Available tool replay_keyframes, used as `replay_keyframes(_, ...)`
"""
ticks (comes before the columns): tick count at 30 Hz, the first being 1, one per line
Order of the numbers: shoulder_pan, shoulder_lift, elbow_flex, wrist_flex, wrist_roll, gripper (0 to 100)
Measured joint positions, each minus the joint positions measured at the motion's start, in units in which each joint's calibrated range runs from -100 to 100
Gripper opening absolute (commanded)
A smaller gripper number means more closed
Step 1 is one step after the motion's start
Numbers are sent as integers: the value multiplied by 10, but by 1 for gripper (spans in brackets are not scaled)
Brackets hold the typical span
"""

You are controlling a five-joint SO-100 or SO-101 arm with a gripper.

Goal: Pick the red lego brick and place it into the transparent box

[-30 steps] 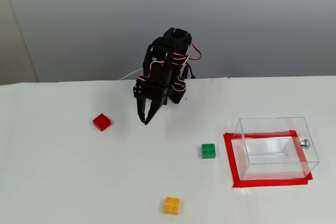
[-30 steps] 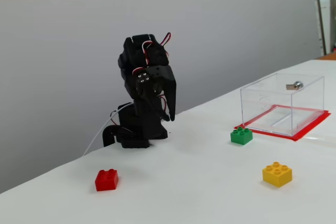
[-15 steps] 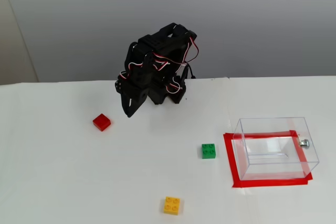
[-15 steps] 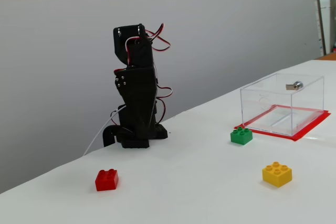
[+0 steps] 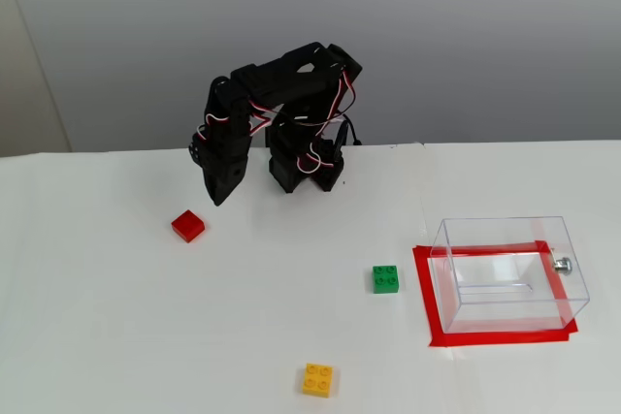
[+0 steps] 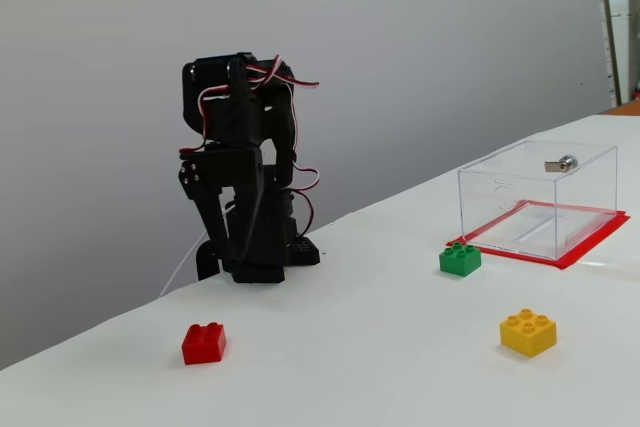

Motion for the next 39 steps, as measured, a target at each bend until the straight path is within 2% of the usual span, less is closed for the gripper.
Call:
replay_keyframes(5,44,60,-29,-13,19,1)
replay_keyframes(15,100,137,-34,-111,68,1)
replay_keyframes(24,93,156,-34,-120,90,2)
replay_keyframes(33,91,157,-34,-120,90,2)
replay_keyframes(39,56,157,-34,-120,88,2)
